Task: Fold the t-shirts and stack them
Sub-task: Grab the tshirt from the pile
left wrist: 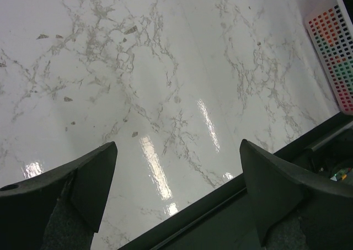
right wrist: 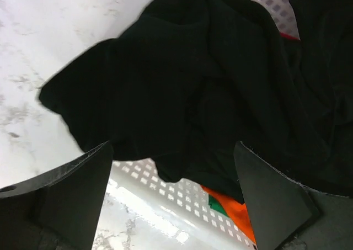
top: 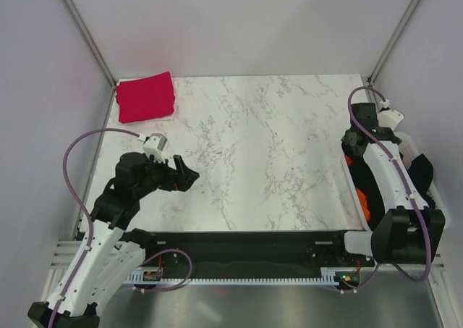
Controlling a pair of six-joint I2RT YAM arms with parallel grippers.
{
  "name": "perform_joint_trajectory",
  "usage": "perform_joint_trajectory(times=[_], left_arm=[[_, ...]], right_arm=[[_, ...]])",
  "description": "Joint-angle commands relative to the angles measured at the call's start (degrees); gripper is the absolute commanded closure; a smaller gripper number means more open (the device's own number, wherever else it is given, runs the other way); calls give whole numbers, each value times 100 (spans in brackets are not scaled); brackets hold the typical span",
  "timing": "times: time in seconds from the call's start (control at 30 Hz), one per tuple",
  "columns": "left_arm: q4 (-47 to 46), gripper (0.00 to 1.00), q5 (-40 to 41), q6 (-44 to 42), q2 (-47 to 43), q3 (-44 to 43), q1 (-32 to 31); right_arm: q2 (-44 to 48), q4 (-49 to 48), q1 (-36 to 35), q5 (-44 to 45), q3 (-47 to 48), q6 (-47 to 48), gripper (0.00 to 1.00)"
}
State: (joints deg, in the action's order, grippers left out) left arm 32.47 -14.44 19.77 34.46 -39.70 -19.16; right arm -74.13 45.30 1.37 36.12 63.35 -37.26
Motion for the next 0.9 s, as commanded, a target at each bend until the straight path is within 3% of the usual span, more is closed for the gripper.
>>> perform_joint_trajectory(times=[0.0,0.27,0.57,0.7,0.87], left_arm=[[-127,0,-270,-35,96,-90,-35],[-136,0,-279,-26,140,-81,-132],[-153,0,-376,-26,333,-90,-158],[-153,0,-402,-26,369,-82,-158],[-162,0,-402,-26,395,-90,-167]], right_arm=[[-49,-266,354,-105,-287,34,2],[-23,-724,1436,-97,-526,508,2],[364,-681,1481,580,-464,359,2],[1012,-750,1489,888,-481,298,3],[874,-742,1586,407,-613,26,2]])
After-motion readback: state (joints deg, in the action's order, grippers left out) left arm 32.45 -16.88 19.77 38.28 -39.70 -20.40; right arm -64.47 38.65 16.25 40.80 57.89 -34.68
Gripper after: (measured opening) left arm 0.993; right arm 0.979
